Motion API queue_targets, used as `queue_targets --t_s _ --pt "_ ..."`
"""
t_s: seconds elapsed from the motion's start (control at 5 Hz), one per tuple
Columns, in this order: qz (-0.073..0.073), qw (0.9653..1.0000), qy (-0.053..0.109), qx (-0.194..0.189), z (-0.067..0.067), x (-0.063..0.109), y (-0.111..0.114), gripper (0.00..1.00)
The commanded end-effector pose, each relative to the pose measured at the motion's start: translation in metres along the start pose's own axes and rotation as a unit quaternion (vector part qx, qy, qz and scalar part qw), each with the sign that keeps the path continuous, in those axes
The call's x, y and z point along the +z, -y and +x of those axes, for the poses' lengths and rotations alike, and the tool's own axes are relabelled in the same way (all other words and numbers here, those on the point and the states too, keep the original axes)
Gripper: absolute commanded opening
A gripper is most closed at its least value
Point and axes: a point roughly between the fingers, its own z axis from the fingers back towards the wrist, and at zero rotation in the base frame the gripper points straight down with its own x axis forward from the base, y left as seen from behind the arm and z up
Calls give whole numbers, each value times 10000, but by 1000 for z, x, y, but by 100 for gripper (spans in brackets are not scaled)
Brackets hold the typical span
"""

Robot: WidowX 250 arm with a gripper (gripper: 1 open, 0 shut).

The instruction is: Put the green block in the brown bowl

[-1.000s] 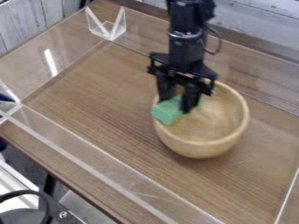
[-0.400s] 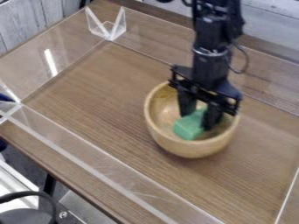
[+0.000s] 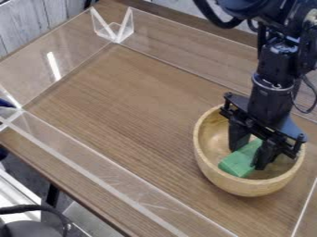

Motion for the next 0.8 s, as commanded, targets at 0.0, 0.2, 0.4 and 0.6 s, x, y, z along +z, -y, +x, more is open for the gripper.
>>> queue_targets --t_s 0.0,0.2,0.4,0.6 --pt "-12 9996 276 34 10 15 -3 0" --pt "-1 9996 280 100 10 16 -7 0" --pt "2 9995 284 155 11 17 -11 0" --pt "5 9994 289 201 11 19 -15 0"
